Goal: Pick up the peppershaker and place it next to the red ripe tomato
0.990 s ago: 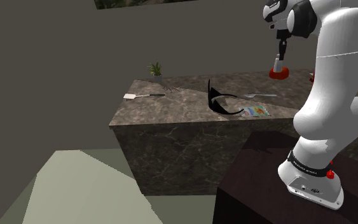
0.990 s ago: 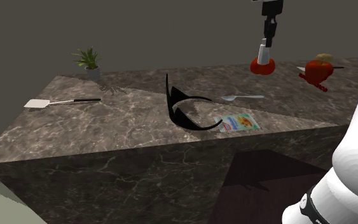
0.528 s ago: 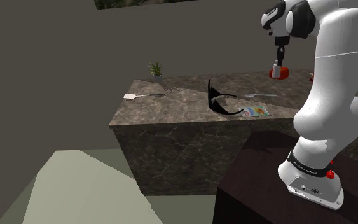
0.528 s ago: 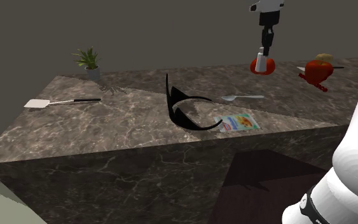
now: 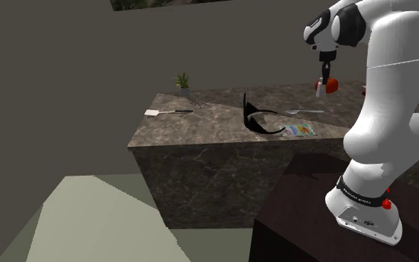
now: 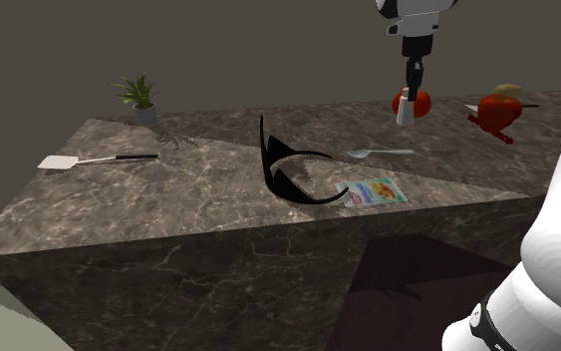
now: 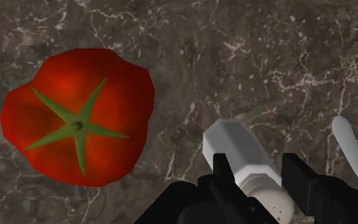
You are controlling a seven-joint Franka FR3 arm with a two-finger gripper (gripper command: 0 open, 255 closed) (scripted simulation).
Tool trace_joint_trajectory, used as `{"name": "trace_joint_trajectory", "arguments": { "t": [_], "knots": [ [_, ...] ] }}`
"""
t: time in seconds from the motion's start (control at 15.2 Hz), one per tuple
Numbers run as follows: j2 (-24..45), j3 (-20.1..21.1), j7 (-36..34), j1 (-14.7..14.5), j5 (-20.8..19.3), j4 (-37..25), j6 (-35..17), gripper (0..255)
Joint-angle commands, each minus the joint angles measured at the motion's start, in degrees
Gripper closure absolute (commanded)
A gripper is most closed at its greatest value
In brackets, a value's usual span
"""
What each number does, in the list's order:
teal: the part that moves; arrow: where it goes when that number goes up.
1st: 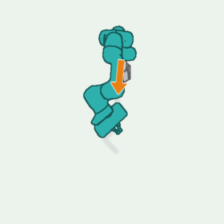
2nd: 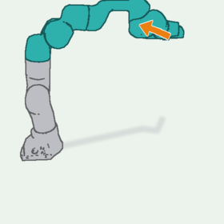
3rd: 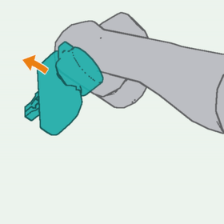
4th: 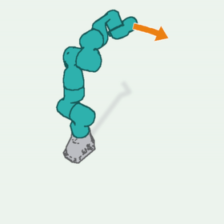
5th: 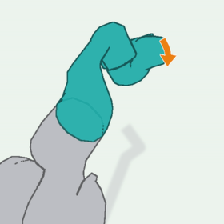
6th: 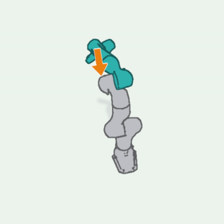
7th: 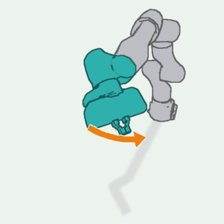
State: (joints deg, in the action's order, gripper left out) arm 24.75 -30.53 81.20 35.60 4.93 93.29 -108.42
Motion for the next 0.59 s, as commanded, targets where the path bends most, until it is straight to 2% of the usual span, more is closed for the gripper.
{"name": "trace_joint_trajectory", "arguments": {
  "t": [0.0,0.53],
  "knots": [
    [0.47,0.13,0.05,0.05,0.24,0.98,-1.43,255],
    [0.83,0.24,0.08,0.1,0.42,1.49,-2.26,255]
  ]
}}
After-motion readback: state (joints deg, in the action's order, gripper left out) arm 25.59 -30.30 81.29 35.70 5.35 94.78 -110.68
